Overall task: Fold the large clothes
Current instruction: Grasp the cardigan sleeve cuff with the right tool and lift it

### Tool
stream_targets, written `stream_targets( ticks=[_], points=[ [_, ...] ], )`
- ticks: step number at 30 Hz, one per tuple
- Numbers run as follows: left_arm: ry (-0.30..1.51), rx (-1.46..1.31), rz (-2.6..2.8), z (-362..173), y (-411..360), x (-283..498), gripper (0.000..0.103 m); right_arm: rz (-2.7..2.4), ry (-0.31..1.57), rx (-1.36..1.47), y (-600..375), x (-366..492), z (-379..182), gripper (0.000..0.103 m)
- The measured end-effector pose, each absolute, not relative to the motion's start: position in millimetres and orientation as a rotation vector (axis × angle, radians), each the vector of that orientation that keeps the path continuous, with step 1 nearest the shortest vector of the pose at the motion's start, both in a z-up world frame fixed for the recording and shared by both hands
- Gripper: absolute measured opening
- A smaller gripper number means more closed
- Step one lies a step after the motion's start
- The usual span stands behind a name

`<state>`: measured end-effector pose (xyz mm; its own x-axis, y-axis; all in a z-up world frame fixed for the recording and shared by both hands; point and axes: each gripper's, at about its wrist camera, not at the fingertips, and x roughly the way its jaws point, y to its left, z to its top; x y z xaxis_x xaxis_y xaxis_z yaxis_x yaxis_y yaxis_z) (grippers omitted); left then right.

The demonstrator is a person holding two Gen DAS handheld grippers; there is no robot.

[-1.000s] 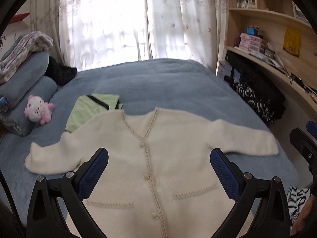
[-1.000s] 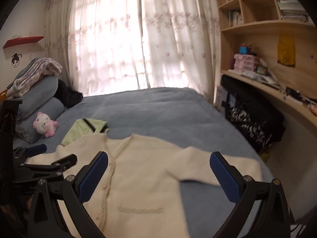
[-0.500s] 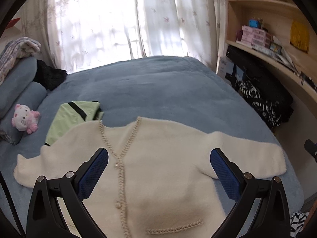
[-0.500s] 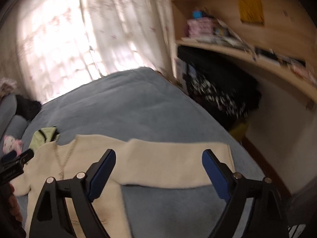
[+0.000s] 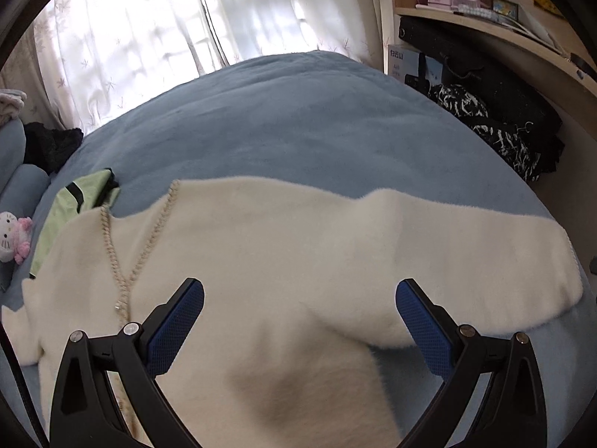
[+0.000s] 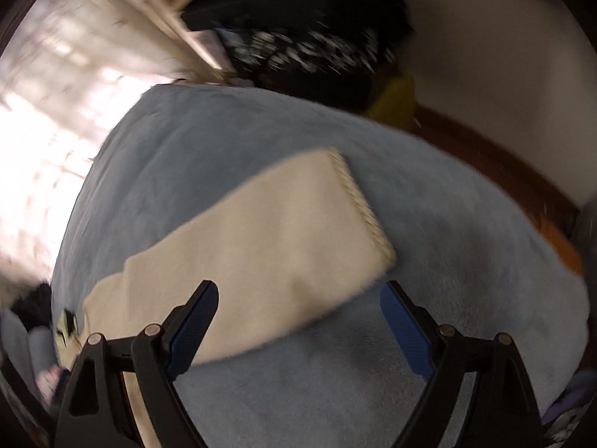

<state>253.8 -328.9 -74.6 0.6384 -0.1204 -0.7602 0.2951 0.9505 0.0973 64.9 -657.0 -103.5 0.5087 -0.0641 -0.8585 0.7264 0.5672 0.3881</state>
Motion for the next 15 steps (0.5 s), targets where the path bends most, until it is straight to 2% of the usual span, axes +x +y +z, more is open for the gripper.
stream_targets(
  ticks=[3,5,7,11,14,15],
  points=[
    [0.860,0.214,-0.236,-93,-340,258,0.102,-0.561,0.941,0.917,-664,64,-122,0.085],
    [0.875,0.206,-0.242,-102,-345,260,0.102,-0.537,0.935,0.979,-667,64,-135,0.077],
    [0.885,0.198,-0.247,-109,-349,261,0.102,-0.518,0.933,1.048,-669,68,-150,0.061],
    [0.902,0.191,-0.256,-118,-353,265,0.102,-0.556,0.883,1.092,-674,72,-164,0.055],
    [0.909,0.196,-0.263,-119,-354,266,0.102,-0.602,0.871,1.059,-673,79,-164,0.033],
    [0.912,0.197,-0.265,-118,-352,267,0.102,-0.603,0.862,1.036,-671,81,-160,0.019]
  ],
)
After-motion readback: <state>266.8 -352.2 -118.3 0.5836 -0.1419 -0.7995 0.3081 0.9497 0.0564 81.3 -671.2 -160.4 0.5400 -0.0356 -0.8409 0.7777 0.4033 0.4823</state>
